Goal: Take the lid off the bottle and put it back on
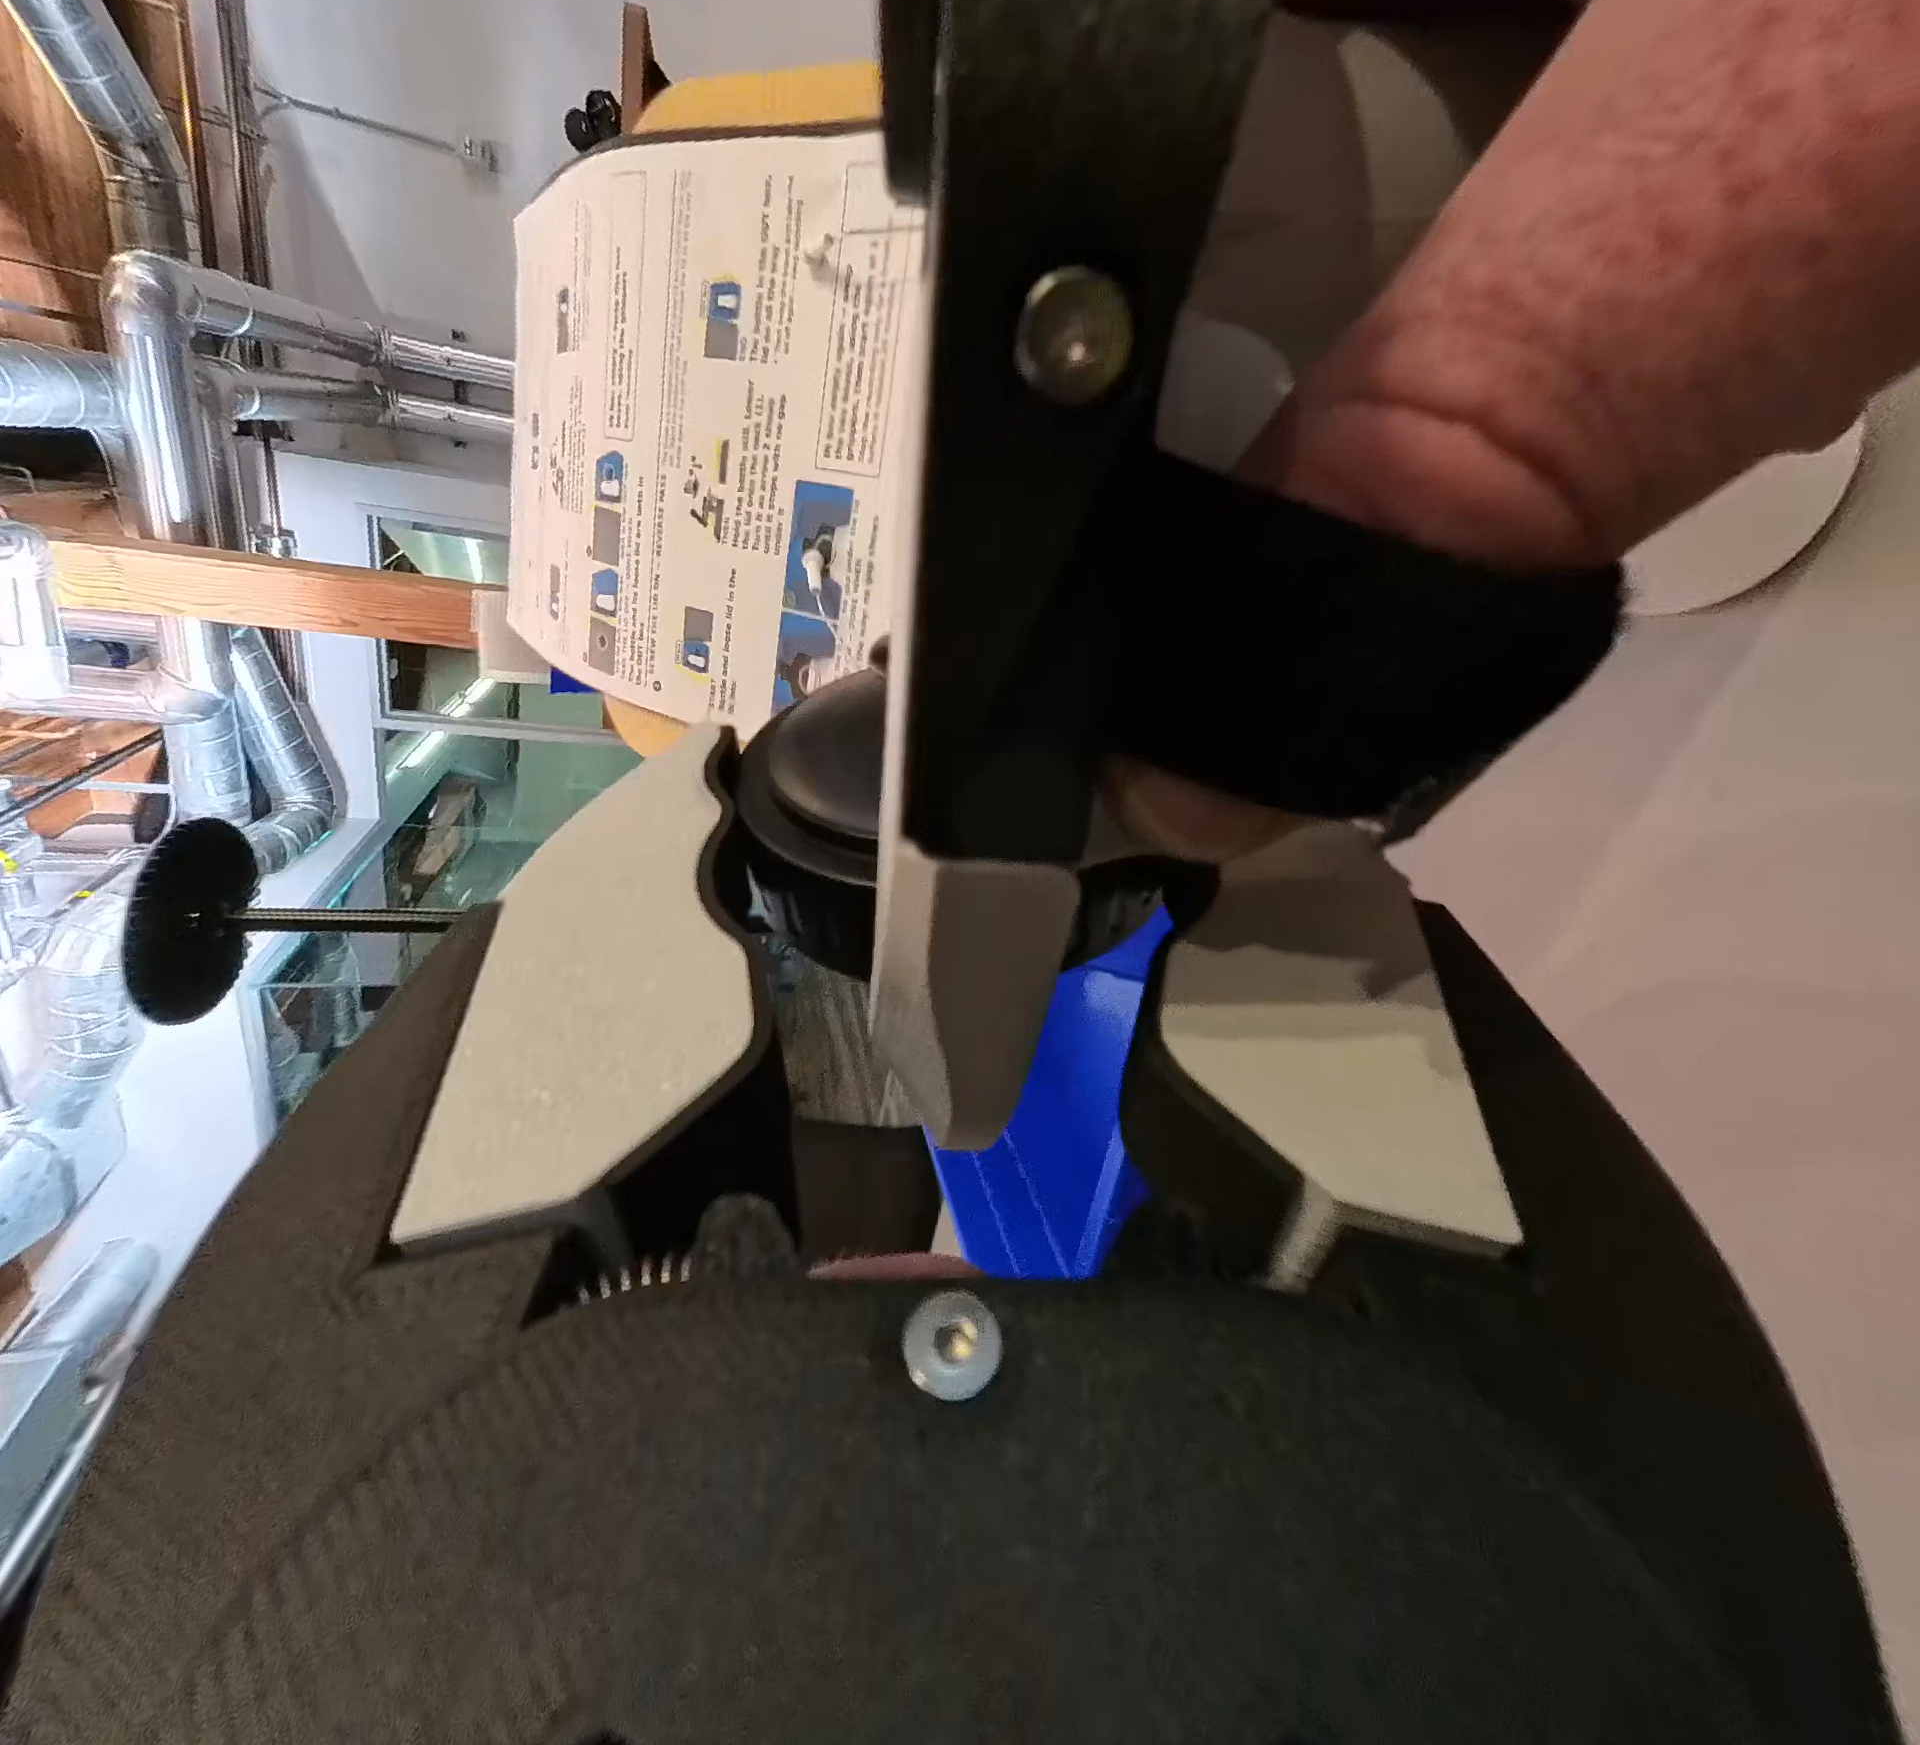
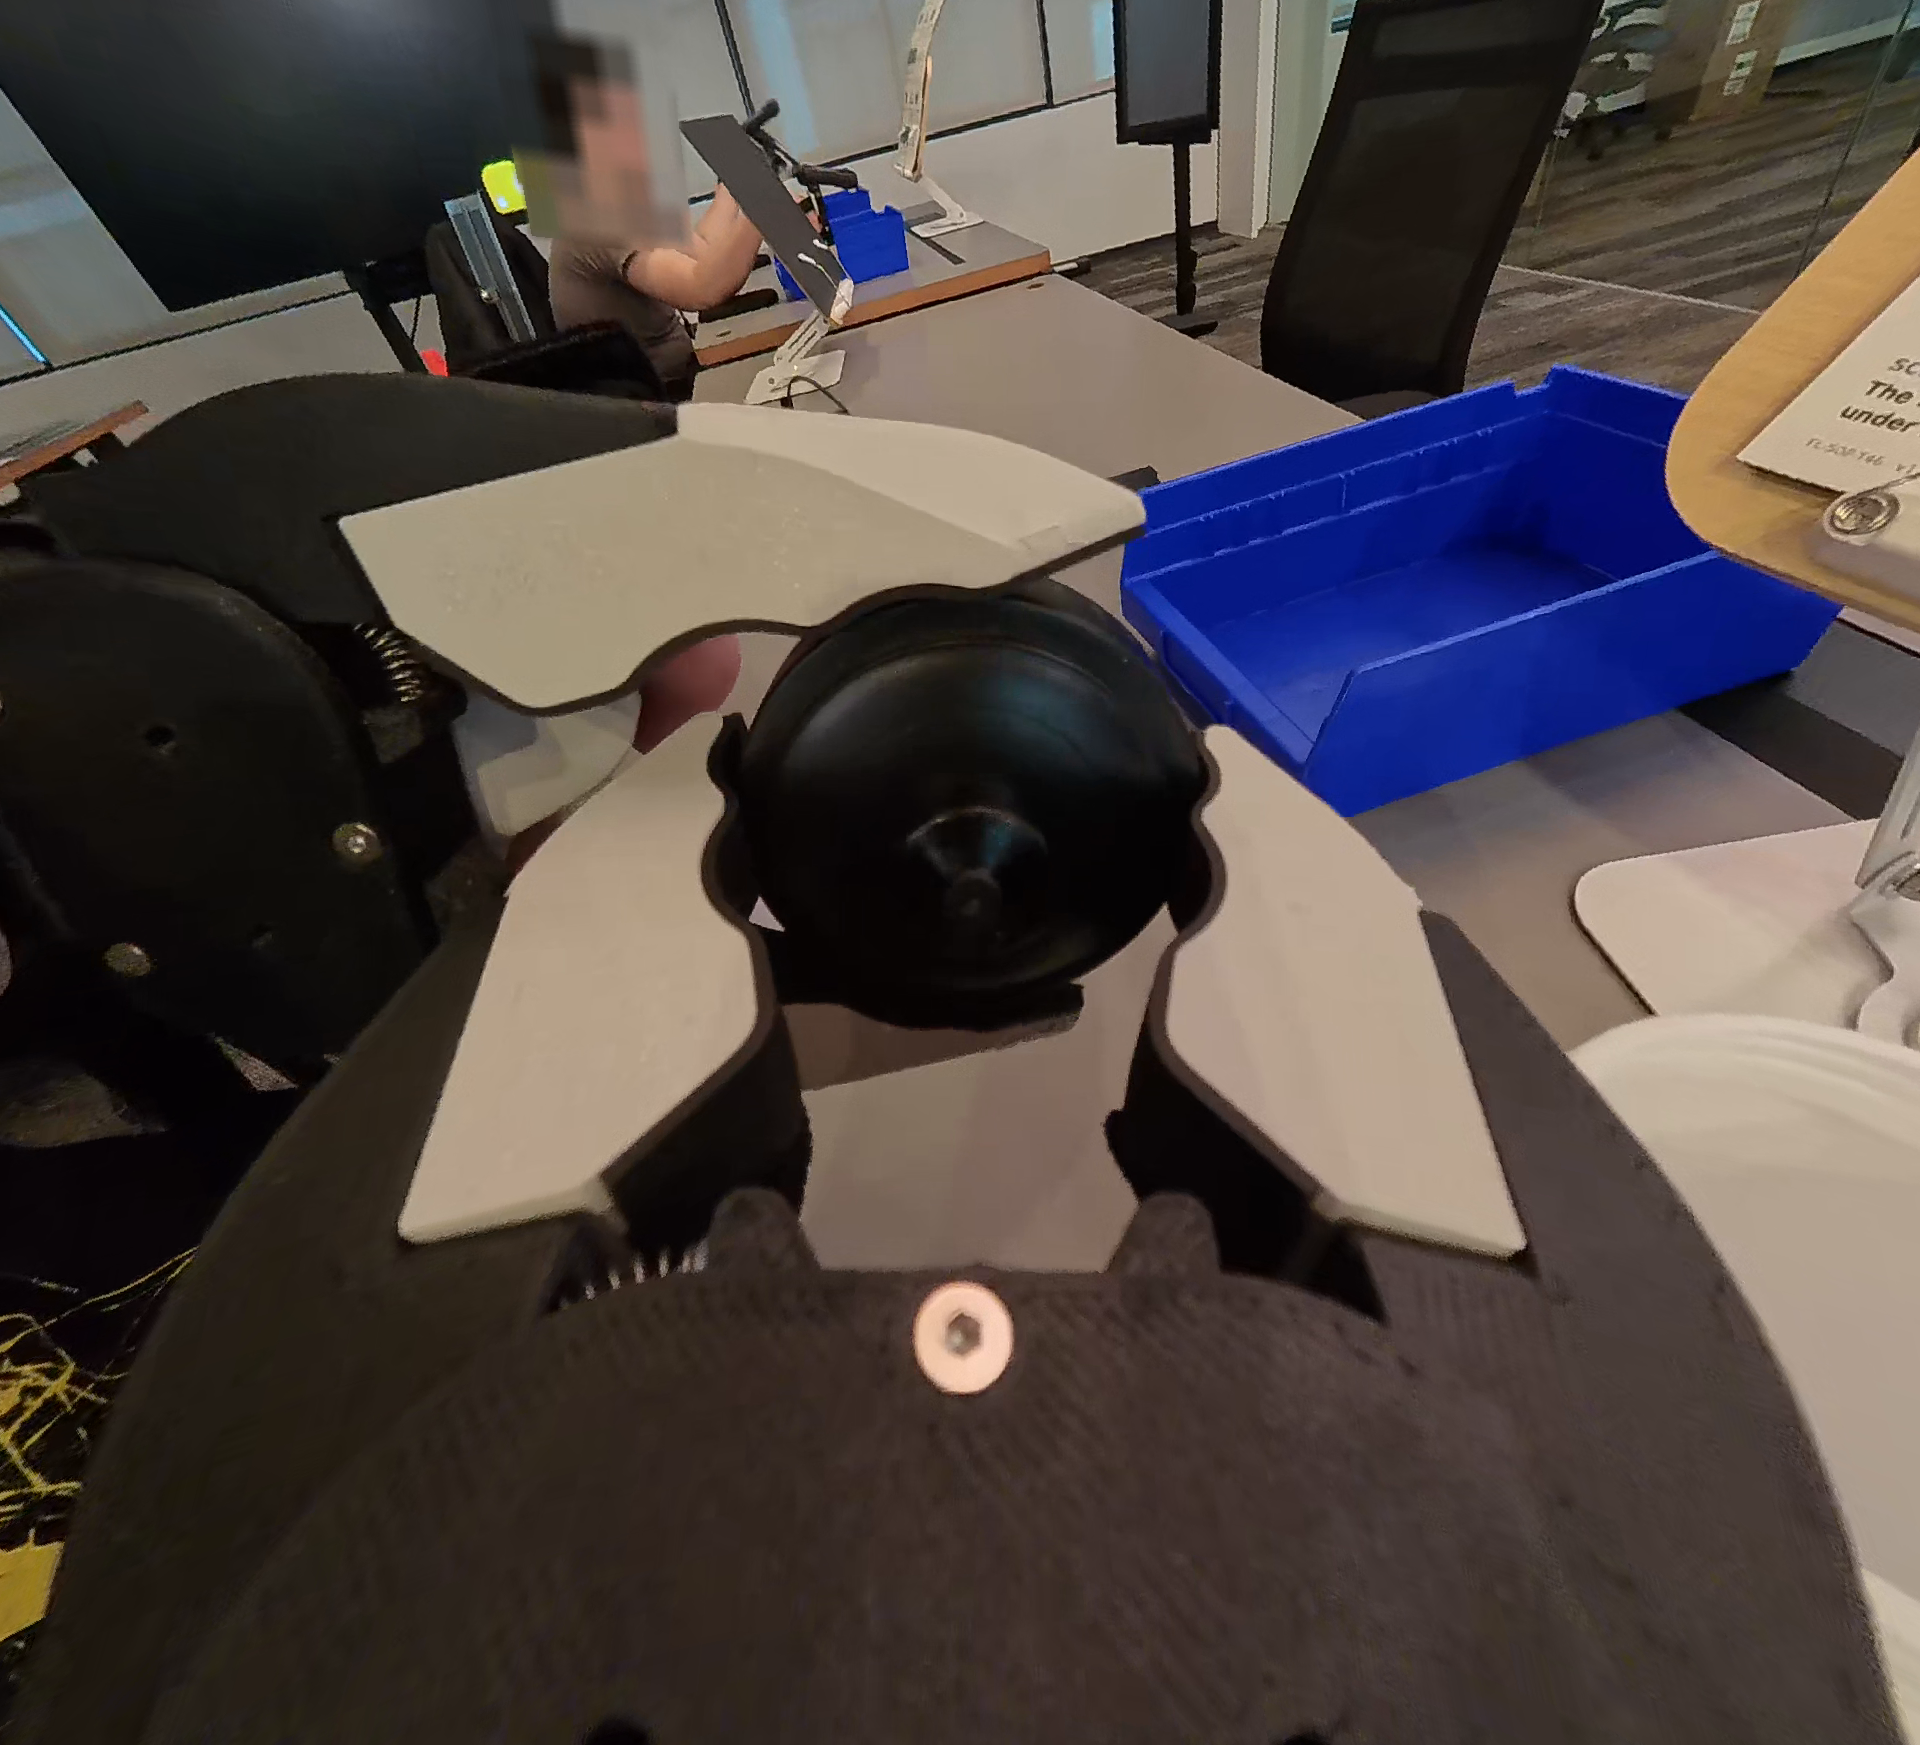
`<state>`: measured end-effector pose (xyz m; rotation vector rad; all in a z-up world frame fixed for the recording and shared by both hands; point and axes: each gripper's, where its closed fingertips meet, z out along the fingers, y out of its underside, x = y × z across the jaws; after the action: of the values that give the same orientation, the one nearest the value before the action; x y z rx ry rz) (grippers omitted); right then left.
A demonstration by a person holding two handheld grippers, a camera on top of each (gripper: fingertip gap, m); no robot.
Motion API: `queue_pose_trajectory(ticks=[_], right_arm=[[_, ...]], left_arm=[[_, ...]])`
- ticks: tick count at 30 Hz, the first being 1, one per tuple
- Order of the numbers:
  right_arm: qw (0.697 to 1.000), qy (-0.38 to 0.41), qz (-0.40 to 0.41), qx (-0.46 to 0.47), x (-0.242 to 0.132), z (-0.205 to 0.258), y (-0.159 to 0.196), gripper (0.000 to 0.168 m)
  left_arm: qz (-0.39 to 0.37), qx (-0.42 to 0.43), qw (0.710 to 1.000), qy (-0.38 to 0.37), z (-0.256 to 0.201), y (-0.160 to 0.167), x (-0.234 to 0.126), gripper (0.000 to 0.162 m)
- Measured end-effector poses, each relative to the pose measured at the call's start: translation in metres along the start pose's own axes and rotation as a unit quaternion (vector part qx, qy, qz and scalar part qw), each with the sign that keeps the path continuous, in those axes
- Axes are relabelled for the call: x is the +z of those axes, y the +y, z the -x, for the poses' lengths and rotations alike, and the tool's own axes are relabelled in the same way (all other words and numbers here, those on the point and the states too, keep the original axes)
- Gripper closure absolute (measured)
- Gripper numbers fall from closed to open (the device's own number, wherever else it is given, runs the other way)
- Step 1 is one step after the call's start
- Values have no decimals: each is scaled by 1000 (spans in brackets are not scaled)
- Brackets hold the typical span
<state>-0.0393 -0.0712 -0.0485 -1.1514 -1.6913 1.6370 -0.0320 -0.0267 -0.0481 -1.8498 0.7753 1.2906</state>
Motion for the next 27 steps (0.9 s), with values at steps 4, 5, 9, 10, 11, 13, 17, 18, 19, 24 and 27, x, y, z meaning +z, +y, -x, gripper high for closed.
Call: queue_pose_trajectory(ticks=[4, 5, 9, 10, 11, 13, 17, 18, 19, 24, 27], right_arm=[[1000, 2, -4, -11, -8, -2, -5, 90], [1000, 2, -4, -9, -11, -3, -7, 90], [1000, 12, -3, -26, -29, -12, -14, 90], [999, 18, -3, -31, -35, -15, -16, 90], [999, 20, -7, -35, -42, -17, -19, 90], [999, 32, -17, -38, -57, -26, -25, 90], [998, 50, -42, -26, -88, -43, -35, 90], [997, 48, -47, -23, -94, -45, -37, 90], [997, 48, -49, -21, -99, -47, -38, 90], [997, 28, -67, -22, -115, -45, -43, 90], [997, 35, -72, -11, -122, -54, -44, 90]], left_arm=[[-32, -51, 998, 13, 9, -5, -9, 77], [-39, -70, 997, 15, 12, -4, -11, 73], [-76, -155, 984, 40, 21, -2, -13, 63], [-90, -186, 977, 55, 20, -3, -12, 59], [-104, -214, 968, 75, 17, -5, -11, 55], [-117, -260, 952, 112, 9, -3, -3, 45], [-125, -328, 920, 175, -13, 5, 17, 33], [-124, -341, 913, 188, -18, 7, 21, 32], [-125, -349, 907, 199, -22, 7, 23, 32], [-152, -373, 884, 235, -34, -6, 33, 32], [-162, -396, 863, 269, -47, -17, 48, 25]])
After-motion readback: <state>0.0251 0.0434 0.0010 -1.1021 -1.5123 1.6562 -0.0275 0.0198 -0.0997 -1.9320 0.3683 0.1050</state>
